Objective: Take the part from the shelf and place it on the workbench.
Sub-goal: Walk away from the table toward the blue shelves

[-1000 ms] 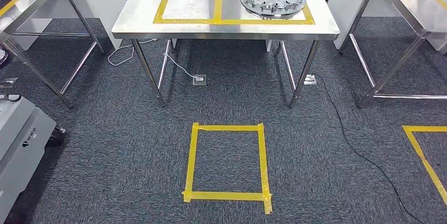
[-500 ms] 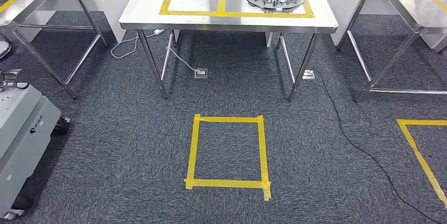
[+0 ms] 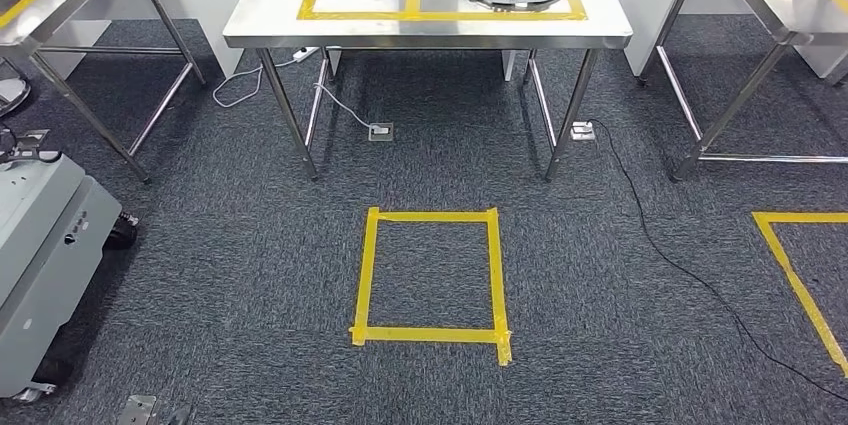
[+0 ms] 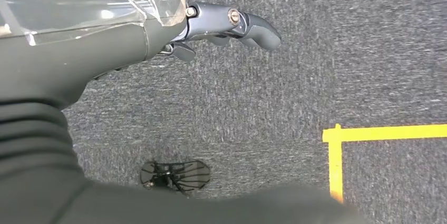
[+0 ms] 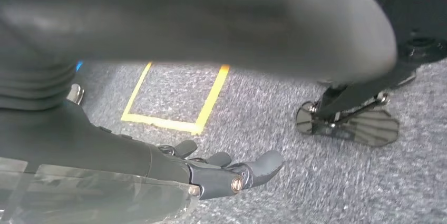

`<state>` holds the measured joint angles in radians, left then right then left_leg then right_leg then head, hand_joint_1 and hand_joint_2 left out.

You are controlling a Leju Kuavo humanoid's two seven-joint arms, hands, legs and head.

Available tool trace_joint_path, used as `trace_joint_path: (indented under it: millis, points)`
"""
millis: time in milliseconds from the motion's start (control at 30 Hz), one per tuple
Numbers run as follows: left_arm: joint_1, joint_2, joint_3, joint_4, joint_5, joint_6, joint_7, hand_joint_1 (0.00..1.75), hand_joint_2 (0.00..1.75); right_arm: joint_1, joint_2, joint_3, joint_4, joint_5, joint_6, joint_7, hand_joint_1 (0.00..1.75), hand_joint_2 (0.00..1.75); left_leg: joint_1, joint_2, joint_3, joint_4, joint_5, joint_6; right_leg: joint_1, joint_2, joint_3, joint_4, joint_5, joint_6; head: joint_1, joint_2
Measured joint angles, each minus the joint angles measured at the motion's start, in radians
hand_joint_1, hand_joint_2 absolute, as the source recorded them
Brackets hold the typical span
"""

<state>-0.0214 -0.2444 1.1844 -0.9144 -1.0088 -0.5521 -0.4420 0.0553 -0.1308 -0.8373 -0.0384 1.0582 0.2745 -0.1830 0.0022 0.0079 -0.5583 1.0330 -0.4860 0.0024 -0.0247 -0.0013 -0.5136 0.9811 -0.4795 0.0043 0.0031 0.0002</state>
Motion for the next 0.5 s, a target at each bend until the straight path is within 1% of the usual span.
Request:
trace_joint_path:
  millis: [33,100,133,167,200,233,267,300,333,367,400,433,467,500]
  points:
    - [0.003,0.004,-0.018,0.009,0.018,0.01,0.007,0.0,0.0,0.0,0.002,0.013,-0.006,-0.017,-0.004,0.002,0.0,0.0,0.002,-0.002,-0.022,0.051,-0.033,-0.005,0.0,0.0,-0.004,0.0,0.004,-0.006,-0.001,0.0]
    - [0.013,0.012,-0.052,0.029,0.05,0.028,0.021,0.0,0.0,0.001,0.006,0.039,-0.019,-0.05,-0.013,0.008,0.0,0.0,0.006,-0.003,-0.078,0.187,-0.104,-0.012,0.004,-0.001,-0.014,0.0,0.01,-0.012,-0.002,0.0]
    - [0.019,0.015,-0.069,0.04,0.065,0.036,0.029,0.0,0.0,0.001,0.008,0.052,-0.027,-0.066,-0.017,0.011,0.0,0.0,0.007,-0.003,-0.096,0.236,-0.122,-0.014,0.005,-0.001,-0.018,0.001,0.014,-0.014,-0.002,0.0]
    - [0.027,0.017,-0.085,0.051,0.078,0.043,0.036,0.0,0.0,0.0,0.01,0.064,-0.035,-0.083,-0.021,0.014,0.0,0.0,0.007,-0.003,-0.097,0.251,-0.122,-0.013,0.007,-0.001,-0.022,0.002,0.017,-0.014,-0.002,0.0]
    - [0.033,0.02,-0.101,0.063,0.092,0.051,0.042,0.0,0.0,0.0,0.011,0.076,-0.043,-0.097,-0.025,0.016,0.0,0.0,0.008,-0.004,-0.078,0.224,-0.104,-0.012,0.009,-0.001,-0.024,0.003,0.02,-0.013,-0.002,0.0]
    - [0.039,0.022,-0.117,0.074,0.106,0.058,0.049,0.0,0.0,-0.001,0.013,0.087,-0.053,-0.113,-0.029,0.018,0.0,0.0,0.008,-0.004,-0.041,0.163,-0.073,-0.008,0.01,0.0,-0.023,0.004,0.023,-0.012,-0.002,0.0]
    - [0.044,0.027,-0.134,0.087,0.121,0.067,0.055,0.0,0.0,-0.003,0.016,0.099,-0.064,-0.13,-0.034,0.021,0.0,0.0,0.006,-0.006,0.002,0.087,-0.046,-0.002,0.011,0.0,-0.023,0.004,0.025,-0.01,-0.002,0.0]
    - [0.05,0.032,-0.155,0.1,0.14,0.078,0.063,0.0,0.0,-0.005,0.02,0.114,-0.076,-0.15,-0.039,0.024,0.0,0.0,0.004,-0.007,0.038,0.022,-0.025,0.004,0.013,0.001,-0.024,0.005,0.028,-0.006,-0.002,0.0]
    - [0.055,0.038,-0.178,0.113,0.16,0.089,0.071,0.0,0.0,-0.007,0.023,0.13,-0.088,-0.171,-0.045,0.027,0.0,0.0,0.001,-0.008,0.059,-0.02,-0.015,0.009,0.014,0.001,-0.026,0.005,0.031,0.0,-0.002,0.0]
    - [0.06,0.043,-0.201,0.125,0.18,0.1,0.079,0.0,0.0,-0.009,0.027,0.146,-0.098,-0.19,-0.05,0.031,0.0,0.0,-0.002,-0.009,0.065,-0.039,-0.014,0.014,0.015,0.0,-0.03,0.006,0.036,0.006,-0.002,0.0]
    - [0.065,0.047,-0.224,0.136,0.201,0.11,0.087,0.0,0.0,-0.011,0.029,0.163,-0.106,-0.211,-0.055,0.034,0.0,0.0,-0.004,-0.009,0.063,-0.042,-0.011,0.018,0.016,0.0,-0.033,0.005,0.041,0.014,-0.002,0.0]
    - [0.07,0.05,-0.245,0.145,0.219,0.121,0.095,0.0,0.0,-0.011,0.032,0.178,-0.113,-0.23,-0.06,0.037,0.0,0.0,-0.002,-0.008,0.06,-0.047,-0.003,0.023,0.015,0.0,-0.036,0.006,0.044,0.02,-0.002,0.0]
    - [0.074,0.052,-0.265,0.153,0.237,0.13,0.104,0.0,0.0,-0.01,0.034,0.192,-0.118,-0.249,-0.065,0.04,0.0,0.0,-0.001,-0.007,0.058,-0.055,0.007,0.03,0.015,-0.001,-0.041,0.012,0.038,0.023,-0.001,0.0]
    - [0.077,0.056,-0.288,0.161,0.256,0.141,0.112,0.0,0.0,-0.008,0.036,0.208,-0.124,-0.27,-0.07,0.044,0.0,0.0,0.001,-0.005,0.053,-0.062,0.019,0.038,0.014,0.0,-0.053,0.035,0.018,0.022,0.0,0.0]
